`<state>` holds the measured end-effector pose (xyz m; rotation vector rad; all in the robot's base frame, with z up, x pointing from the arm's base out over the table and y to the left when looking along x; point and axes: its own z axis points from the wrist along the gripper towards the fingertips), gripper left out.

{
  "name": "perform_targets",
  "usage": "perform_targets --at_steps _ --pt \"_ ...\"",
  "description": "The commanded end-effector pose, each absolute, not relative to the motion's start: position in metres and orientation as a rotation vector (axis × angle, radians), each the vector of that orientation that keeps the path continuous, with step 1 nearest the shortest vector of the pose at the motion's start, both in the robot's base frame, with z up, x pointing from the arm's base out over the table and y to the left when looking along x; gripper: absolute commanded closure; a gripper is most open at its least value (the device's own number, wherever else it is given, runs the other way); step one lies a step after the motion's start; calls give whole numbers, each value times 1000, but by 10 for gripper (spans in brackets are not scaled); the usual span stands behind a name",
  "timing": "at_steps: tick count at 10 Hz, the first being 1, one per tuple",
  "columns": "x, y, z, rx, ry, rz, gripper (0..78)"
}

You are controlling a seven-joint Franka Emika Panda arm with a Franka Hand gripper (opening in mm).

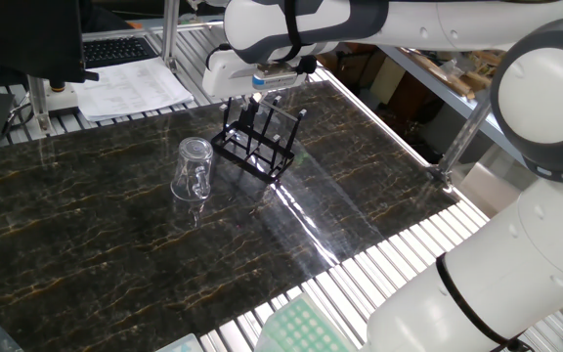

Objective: Put the cup on the cup rack

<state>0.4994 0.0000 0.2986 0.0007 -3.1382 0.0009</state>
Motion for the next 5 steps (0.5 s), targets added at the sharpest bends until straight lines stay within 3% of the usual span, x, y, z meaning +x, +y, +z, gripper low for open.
perform_targets --at_steps 1,3,5 --pt "499 0 299 143 -3214 -98 776" --pt "499 0 299 180 -3211 23 776" --pt "500 0 299 175 -3211 16 776"
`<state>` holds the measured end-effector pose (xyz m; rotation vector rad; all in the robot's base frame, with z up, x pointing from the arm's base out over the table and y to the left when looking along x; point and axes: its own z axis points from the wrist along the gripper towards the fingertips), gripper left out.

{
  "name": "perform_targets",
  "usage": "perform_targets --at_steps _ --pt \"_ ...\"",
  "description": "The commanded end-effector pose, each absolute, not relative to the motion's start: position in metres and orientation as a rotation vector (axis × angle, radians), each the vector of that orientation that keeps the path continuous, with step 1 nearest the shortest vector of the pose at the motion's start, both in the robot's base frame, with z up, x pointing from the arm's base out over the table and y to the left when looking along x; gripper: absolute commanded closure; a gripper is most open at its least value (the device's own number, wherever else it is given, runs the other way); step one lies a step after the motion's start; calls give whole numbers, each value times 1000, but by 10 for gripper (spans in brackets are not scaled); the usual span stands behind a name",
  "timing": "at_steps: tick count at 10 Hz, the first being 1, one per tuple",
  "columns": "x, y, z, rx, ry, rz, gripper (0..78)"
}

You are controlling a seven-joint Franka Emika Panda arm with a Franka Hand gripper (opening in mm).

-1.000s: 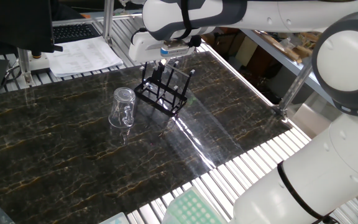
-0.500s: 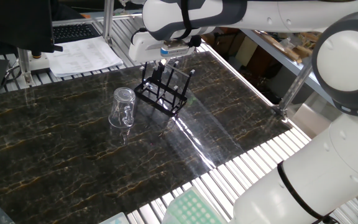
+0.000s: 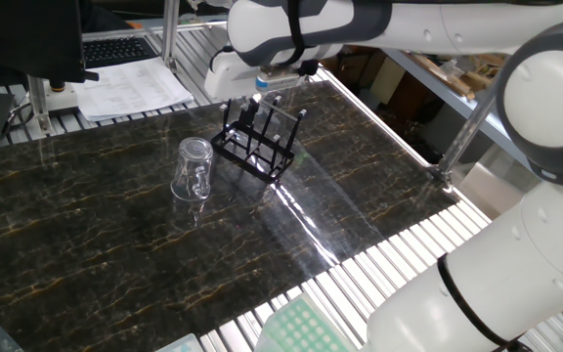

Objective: Put the cup on the cup rack

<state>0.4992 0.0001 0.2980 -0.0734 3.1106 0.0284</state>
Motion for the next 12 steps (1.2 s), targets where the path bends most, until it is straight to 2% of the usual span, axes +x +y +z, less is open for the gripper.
perform_targets --at_steps 1,12 --pt "500 0 299 -136 3061 -18 776" --pt "514 9 306 -89 3079 14 776"
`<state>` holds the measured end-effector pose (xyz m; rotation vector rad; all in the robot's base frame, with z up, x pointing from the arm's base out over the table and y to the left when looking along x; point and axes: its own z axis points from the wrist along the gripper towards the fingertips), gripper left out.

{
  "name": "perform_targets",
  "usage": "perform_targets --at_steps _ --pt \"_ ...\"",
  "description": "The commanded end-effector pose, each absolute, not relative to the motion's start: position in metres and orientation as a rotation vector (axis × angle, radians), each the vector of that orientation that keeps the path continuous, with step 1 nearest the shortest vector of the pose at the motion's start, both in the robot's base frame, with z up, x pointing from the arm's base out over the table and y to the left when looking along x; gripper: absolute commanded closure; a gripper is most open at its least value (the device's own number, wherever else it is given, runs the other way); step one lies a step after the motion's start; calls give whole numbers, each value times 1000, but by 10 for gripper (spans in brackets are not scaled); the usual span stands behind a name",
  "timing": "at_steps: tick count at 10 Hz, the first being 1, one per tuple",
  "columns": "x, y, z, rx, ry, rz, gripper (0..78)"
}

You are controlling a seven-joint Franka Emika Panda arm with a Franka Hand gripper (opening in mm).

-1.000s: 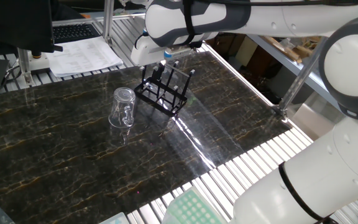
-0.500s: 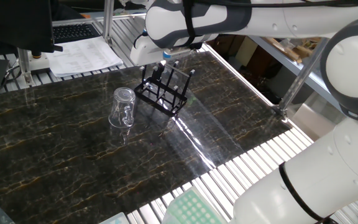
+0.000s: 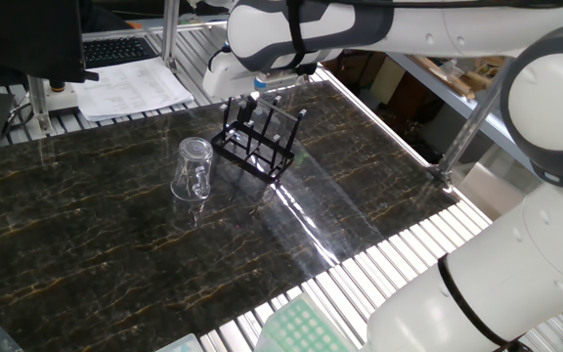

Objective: Put the cup on the cup rack

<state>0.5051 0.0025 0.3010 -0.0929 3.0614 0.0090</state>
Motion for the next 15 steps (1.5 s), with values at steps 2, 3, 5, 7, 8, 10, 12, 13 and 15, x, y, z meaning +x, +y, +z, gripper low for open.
perform_targets --at_steps 2,3,5,7,8,10,12,13,15 --pt "518 13 308 -75 3091 14 776" --pt "520 16 306 -63 3091 11 776" --pt "525 19 300 -54 3093 12 776" --pt "528 20 296 -45 3093 11 776" --pt "531 20 296 -42 3097 11 776" --pt "534 22 295 -16 3116 13 776" --pt "534 25 293 14 3116 13 776" --pt "533 31 290 35 3116 12 776" --pt "533 39 286 43 3119 11 776"
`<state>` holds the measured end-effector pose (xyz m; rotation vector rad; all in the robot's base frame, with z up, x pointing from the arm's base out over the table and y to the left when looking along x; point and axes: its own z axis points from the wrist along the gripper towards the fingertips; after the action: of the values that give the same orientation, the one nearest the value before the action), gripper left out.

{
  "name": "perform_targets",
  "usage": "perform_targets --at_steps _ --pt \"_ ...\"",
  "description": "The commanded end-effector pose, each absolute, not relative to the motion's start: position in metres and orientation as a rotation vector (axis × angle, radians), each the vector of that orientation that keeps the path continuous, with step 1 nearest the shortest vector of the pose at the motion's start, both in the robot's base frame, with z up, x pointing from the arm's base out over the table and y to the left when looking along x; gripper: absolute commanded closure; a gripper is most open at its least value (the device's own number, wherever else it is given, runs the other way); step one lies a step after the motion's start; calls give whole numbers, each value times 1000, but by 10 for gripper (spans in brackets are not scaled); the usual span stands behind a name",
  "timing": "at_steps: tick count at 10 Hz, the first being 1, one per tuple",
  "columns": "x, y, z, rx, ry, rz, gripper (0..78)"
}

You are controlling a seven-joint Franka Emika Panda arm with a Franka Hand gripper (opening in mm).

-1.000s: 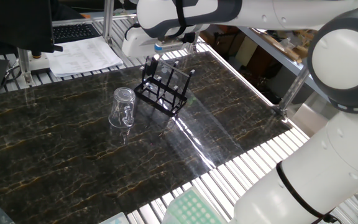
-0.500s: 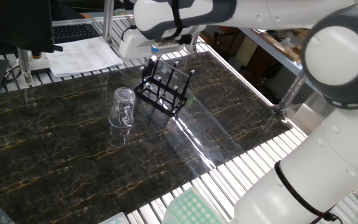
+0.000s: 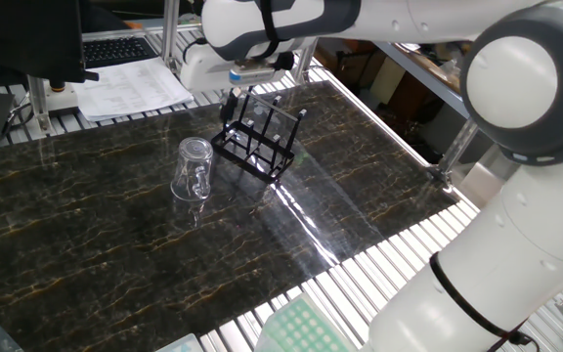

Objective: Put the cup on the cup rack

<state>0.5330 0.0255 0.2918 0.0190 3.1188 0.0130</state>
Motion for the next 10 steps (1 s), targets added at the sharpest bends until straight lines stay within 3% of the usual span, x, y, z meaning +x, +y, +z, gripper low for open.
perform_targets --at_steps 1,10 --pt "534 43 282 64 3125 1 776" --pt "542 45 286 112 3223 -65 776"
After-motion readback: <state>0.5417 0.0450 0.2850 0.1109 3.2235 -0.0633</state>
